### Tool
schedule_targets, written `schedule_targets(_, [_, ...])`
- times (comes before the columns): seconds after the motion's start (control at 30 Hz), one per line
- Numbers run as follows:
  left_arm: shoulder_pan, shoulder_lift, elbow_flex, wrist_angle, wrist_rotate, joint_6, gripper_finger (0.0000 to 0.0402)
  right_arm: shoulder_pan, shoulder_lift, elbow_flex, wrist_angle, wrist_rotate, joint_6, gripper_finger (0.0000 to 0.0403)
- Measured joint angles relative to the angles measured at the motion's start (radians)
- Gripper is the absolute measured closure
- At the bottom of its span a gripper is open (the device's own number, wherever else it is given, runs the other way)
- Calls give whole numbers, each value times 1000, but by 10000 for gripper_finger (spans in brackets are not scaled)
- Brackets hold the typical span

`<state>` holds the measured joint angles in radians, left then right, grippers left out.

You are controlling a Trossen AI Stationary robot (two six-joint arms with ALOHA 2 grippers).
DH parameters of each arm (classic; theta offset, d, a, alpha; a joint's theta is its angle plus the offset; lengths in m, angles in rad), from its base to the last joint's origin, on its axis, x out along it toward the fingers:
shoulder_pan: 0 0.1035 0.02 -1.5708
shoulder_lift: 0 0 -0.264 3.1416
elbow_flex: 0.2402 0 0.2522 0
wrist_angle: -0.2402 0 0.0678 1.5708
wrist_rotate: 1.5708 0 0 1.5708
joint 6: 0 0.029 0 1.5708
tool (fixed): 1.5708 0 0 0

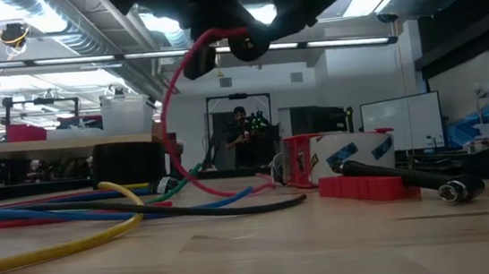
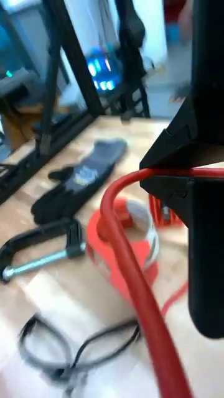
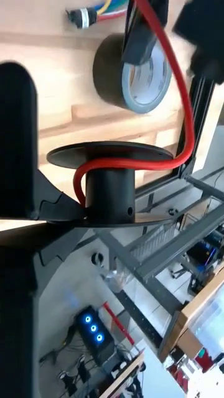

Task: Coil cords
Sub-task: Coil the red wire onto the spool

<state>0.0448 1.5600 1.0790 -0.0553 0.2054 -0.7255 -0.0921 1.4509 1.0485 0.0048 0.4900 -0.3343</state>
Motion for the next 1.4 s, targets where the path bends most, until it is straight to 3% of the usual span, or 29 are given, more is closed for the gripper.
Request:
schedule_targets(0.3, [4, 0, 0, 6, -10, 143, 376, 0, -48, -1, -10, -11, -4, 400])
schedule_targets(0.47, [4, 0, 0, 6, -15, 272, 325, 0, -97, -1, -30, -11, -4, 400])
schedule_targets(0.73, [13, 0, 0, 9, -162, 318, 239, 0, -195, -1, -150, -13, 44, 400])
schedule_targets(1.0, [35, 0, 0, 103, -183, 276, 250, 0, -286, -1, -228, -12, 69, 400])
schedule_targets(1.17, [17, 0, 0, 210, -91, 305, 260, 0, -324, -1, -292, 49, 72, 400])
schedule_targets(1.4, [31, 0, 0, 144, -89, 315, 261, 0, -410, -1, -333, 29, 119, 400])
